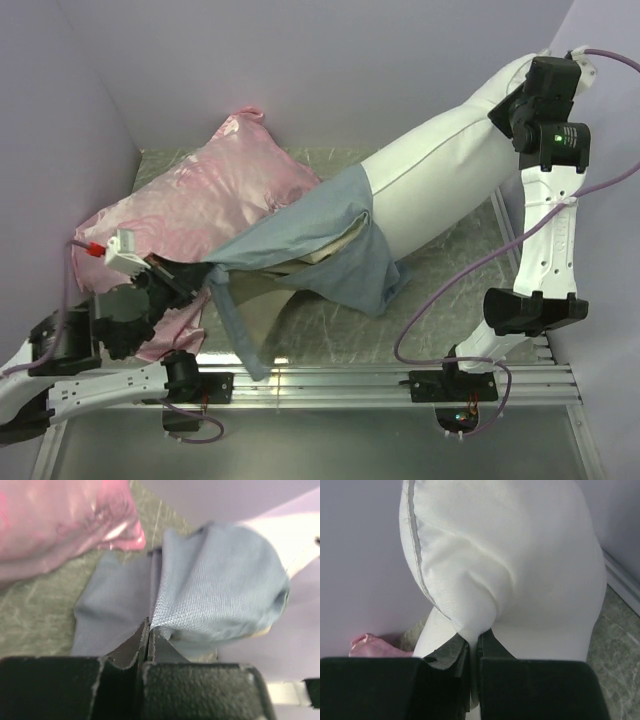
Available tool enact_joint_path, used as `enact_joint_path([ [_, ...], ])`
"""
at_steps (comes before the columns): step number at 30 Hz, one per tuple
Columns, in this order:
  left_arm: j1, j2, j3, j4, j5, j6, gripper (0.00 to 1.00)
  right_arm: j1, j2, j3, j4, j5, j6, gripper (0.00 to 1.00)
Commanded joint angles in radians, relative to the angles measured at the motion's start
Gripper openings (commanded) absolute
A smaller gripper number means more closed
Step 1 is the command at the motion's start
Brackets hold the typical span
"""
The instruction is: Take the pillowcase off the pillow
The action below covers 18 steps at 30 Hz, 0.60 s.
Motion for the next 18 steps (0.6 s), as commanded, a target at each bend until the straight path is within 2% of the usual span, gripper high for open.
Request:
enact_joint_path([
  [1,-0.002,-0.001,0.162,-0.14,-0.174,0.03,0.0,-0.007,-0.06,0.031,0.217,0.018,0.035,0.0],
  [4,0.0,-0.013,0.28,-0.197,-0.243,0.039,0.01,-0.007,-0.058,0.005,0.221,0.023,0.034,0.0],
  [6,0.0,-0.035,0.352,-0.171,-0.284,0.074,0.01,-0.018,-0.072,-0.021,0.232,0.021,0.037,0.0],
  [7,0.0,-0.041,0.372,-0.144,-0.295,0.146,0.01,-0.023,-0.075,-0.044,0.244,0.018,0.043,0.0],
  [11,-0.002,-0.018,0.518,-0.087,-0.381,0.278,0.01,-0.049,-0.074,-0.052,0.244,-0.005,0.061,0.0],
  [13,0.0,0.011,0.588,-0.015,-0.419,0.385,0.01,-0.056,-0.074,-0.052,0.246,-0.014,0.066,0.0],
  [18,0.0,0.01,0.616,0.171,-0.462,0.574,0.01,-0.083,-0.064,-0.038,0.24,-0.043,0.078,0.0],
])
